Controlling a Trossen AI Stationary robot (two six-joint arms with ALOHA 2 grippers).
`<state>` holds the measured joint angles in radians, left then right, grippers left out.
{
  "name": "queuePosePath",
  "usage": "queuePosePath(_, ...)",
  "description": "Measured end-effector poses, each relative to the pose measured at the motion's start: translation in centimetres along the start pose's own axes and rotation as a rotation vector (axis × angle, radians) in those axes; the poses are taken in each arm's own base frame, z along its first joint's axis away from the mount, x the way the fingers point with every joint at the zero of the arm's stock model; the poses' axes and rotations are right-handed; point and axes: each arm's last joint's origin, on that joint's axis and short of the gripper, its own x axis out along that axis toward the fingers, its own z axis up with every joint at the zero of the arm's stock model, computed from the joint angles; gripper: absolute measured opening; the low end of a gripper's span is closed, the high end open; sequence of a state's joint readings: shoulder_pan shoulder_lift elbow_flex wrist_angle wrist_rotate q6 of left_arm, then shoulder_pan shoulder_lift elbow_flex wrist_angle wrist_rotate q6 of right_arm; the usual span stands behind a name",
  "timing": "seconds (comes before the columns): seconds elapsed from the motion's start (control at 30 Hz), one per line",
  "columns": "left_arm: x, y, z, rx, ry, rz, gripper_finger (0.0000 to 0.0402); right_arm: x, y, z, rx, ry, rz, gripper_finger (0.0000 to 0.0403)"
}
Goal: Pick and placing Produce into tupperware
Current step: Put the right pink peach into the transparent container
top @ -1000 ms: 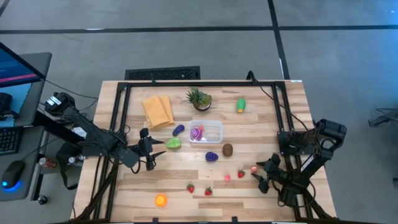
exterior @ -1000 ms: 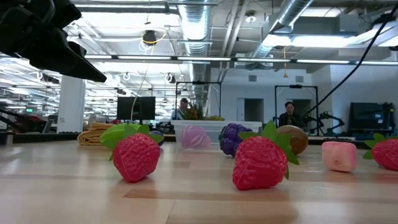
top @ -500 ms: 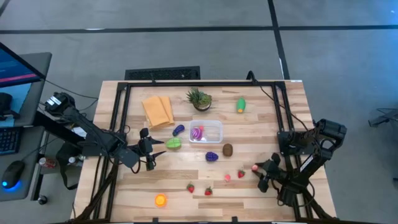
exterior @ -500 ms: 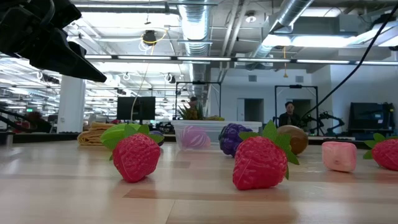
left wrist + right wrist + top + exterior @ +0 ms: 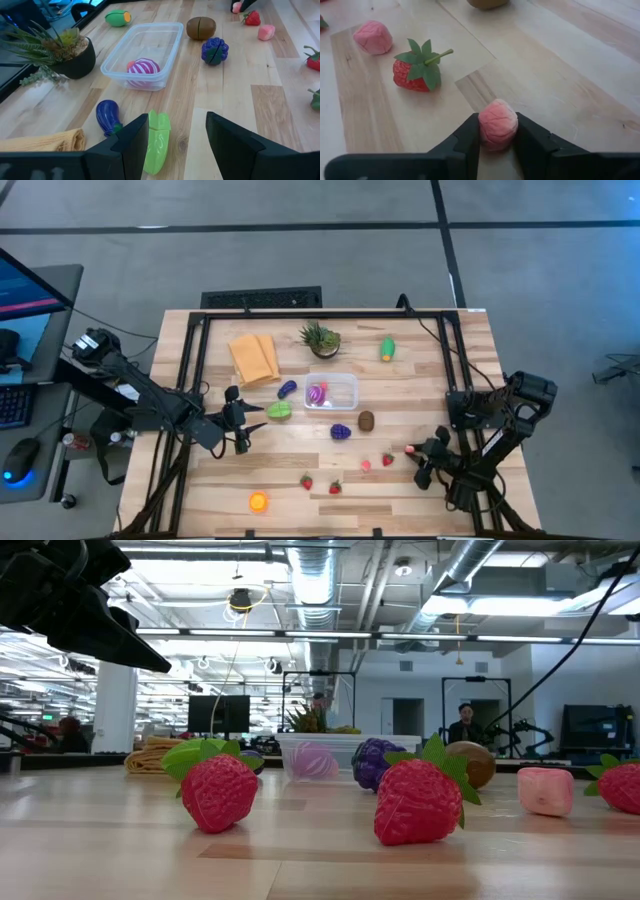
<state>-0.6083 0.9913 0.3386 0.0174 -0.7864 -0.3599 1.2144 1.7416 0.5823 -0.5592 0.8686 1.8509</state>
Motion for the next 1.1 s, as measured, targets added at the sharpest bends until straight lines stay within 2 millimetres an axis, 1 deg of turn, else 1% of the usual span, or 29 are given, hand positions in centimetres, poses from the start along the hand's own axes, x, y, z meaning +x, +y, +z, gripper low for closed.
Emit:
queuePosePath(0.3,0.0,0.0,0.0,0.000,0.000,0.000,0.0190,0.0,-0.1,0.1,-0.022,-0.024,-0.001,0.0098)
queuePosePath(0.43,0.0,0.0,0.0,0.000,0.000,0.000,0.0190,-0.2,-0.2,0.8,-0.037,-0.047,-0.008,0.0098)
queuePosePath(0.57,0.0,0.0,0.0,0.000,0.000,0.000,0.0190,-0.5,-0.4,2.0,-0.070,-0.085,-0.013,0.0098)
queuePosePath(1.1,0.0,0.0,0.0,0.004,0.005,-0.002,0.0190,-1.1,-1.0,8.1,-0.254,-0.203,-0.037,0.0098)
